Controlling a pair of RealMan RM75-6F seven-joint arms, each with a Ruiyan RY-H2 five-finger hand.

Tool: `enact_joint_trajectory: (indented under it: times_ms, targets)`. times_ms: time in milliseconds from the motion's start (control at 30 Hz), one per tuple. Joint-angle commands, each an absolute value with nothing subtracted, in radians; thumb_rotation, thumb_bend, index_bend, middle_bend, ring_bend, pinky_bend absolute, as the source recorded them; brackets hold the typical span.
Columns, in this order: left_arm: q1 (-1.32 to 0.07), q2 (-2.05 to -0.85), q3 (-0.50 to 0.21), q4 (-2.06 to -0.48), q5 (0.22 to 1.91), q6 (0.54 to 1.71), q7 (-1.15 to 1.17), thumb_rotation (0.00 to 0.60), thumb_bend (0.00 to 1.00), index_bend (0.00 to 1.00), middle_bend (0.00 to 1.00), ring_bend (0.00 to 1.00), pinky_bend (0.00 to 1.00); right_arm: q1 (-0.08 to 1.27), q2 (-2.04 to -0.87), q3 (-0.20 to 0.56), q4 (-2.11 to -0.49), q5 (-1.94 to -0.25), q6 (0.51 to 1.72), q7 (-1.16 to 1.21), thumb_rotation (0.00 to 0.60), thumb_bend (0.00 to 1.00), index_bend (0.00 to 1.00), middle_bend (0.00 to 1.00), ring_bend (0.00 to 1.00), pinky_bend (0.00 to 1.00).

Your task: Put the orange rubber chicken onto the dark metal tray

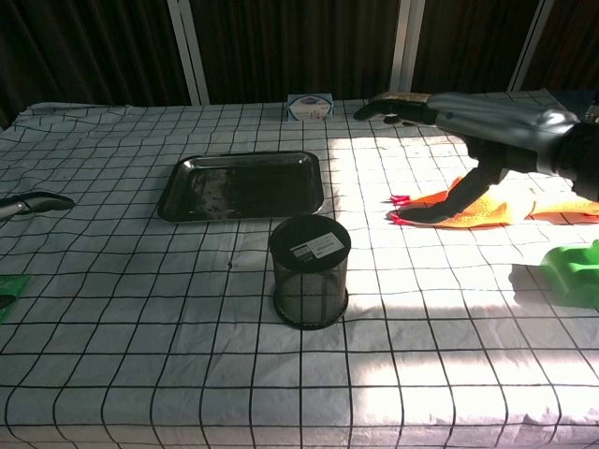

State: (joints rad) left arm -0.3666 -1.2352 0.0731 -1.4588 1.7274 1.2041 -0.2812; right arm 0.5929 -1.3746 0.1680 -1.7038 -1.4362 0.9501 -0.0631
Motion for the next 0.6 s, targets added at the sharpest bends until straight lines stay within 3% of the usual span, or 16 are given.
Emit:
enact_joint_trajectory:
  times_ms: [33, 367, 600]
  targets:
    - [-0.363, -1.235, 0.075, -1.463, 1.72, 1.214, -0.268, 0.6, 0.37, 0.0, 0.0, 0.0, 0.05, 0.592, -1.369, 0.164, -1.706, -1.43, 0.958, -0.069, 0.6, 0.16, 0.0, 0.0, 0.0, 0.0]
    - [-0.306, -1.23, 0.04, -1.435, 1.663, 1.328, -0.135, 0.6, 0.37, 0.0, 0.0, 0.0, 0.05, 0.528, -1.29, 0.151, -1.648, -1.346, 1.05, -0.172, 0.6, 0.16, 0.0, 0.0, 0.0, 0.0]
    - [-0.254, -1.24, 0.007, -1.409, 1.583, 1.382, -0.053, 0.6, 0.37, 0.0, 0.0, 0.0, 0.04, 0.492, -1.336, 0.157, -1.398, -1.234, 1.062, -0.166, 0.6, 0.22, 0.03, 0.0, 0.0, 0.0]
